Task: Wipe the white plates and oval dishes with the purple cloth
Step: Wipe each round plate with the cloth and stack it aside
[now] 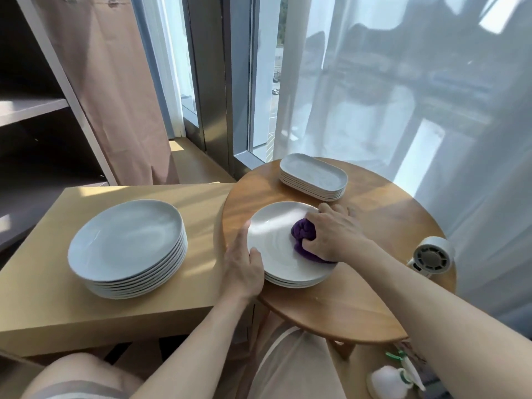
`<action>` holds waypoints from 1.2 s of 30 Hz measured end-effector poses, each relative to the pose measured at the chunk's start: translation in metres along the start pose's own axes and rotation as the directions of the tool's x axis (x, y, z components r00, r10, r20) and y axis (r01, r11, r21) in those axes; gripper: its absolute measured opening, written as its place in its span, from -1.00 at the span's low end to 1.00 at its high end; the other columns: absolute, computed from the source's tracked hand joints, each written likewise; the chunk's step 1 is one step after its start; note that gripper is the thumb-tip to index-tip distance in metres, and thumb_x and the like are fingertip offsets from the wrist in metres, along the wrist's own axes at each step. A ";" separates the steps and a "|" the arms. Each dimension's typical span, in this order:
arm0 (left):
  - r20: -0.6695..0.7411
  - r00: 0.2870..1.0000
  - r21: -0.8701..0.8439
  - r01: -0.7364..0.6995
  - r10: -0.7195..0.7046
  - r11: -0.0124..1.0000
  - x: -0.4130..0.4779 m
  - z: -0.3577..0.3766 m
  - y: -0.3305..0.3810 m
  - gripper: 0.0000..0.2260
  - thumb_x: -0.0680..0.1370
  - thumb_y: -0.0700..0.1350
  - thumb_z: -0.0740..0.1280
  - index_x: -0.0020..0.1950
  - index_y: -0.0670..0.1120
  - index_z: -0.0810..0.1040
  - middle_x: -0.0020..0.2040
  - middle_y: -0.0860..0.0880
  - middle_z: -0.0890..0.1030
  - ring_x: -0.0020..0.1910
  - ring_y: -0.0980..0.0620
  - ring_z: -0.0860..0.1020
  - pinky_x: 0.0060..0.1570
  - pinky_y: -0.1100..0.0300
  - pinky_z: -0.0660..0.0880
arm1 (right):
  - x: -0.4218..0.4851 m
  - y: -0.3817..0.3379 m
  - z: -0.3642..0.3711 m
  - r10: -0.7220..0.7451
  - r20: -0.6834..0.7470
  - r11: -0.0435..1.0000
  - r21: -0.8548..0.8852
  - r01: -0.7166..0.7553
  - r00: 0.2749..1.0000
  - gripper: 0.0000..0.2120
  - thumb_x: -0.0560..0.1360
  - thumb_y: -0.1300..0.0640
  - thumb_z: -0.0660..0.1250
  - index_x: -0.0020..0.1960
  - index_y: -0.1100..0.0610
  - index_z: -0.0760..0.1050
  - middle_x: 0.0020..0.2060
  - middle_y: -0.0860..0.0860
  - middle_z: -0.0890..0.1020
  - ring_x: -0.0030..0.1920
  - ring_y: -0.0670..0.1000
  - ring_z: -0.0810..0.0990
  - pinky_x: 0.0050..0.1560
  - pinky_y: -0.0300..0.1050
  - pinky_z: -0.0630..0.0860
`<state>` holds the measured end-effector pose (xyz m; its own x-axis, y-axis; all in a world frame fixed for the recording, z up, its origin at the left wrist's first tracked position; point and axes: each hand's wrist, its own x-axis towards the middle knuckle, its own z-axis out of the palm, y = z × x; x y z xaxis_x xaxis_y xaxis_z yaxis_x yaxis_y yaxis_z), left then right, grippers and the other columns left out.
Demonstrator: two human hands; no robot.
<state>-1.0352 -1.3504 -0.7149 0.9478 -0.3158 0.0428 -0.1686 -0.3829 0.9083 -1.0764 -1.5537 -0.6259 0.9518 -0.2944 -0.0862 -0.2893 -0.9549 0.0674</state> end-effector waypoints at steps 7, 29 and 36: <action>0.077 0.996 0.017 -0.038 0.037 0.999 0.004 -0.008 -0.008 -0.50 0.69 -0.01 0.08 0.64 0.11 0.11 0.58 0.01 0.29 0.51 -0.01 0.27 0.53 -0.01 0.21 | -0.029 -0.015 0.007 -0.092 0.079 0.982 0.174 0.077 0.993 -0.55 0.39 -0.28 0.28 0.21 -0.13 0.46 0.02 -0.08 0.40 0.16 0.08 0.43 0.14 0.00 0.35; 0.128 0.985 0.036 -0.117 0.111 0.992 0.004 -0.016 -0.001 -0.41 0.61 -0.07 0.13 0.66 0.03 0.10 0.61 0.06 0.24 0.56 0.09 0.22 0.56 0.08 0.13 | 0.037 -0.073 0.037 0.001 -0.291 0.943 0.319 0.096 0.957 -0.53 0.47 -0.25 0.31 0.22 0.04 0.45 0.16 0.03 0.50 0.19 0.14 0.43 0.19 0.02 0.42; 0.091 0.994 0.075 -0.066 0.059 0.995 0.000 -0.011 -0.002 -0.45 0.68 -0.18 0.13 0.66 0.02 0.08 0.61 0.02 0.25 0.55 0.02 0.22 0.55 0.03 0.16 | 0.037 -0.045 0.035 0.050 -0.313 0.981 0.195 0.013 0.948 -0.47 0.48 -0.30 0.29 0.27 0.04 0.46 0.20 0.06 0.47 0.19 0.15 0.40 0.25 0.07 0.41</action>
<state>-1.0316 -1.3402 -0.7123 0.9075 -0.4160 0.0586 -0.2510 -0.4251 0.8696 -1.0314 -1.5229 -0.6672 0.9202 -0.3146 0.2329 -0.2913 -0.9478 -0.1293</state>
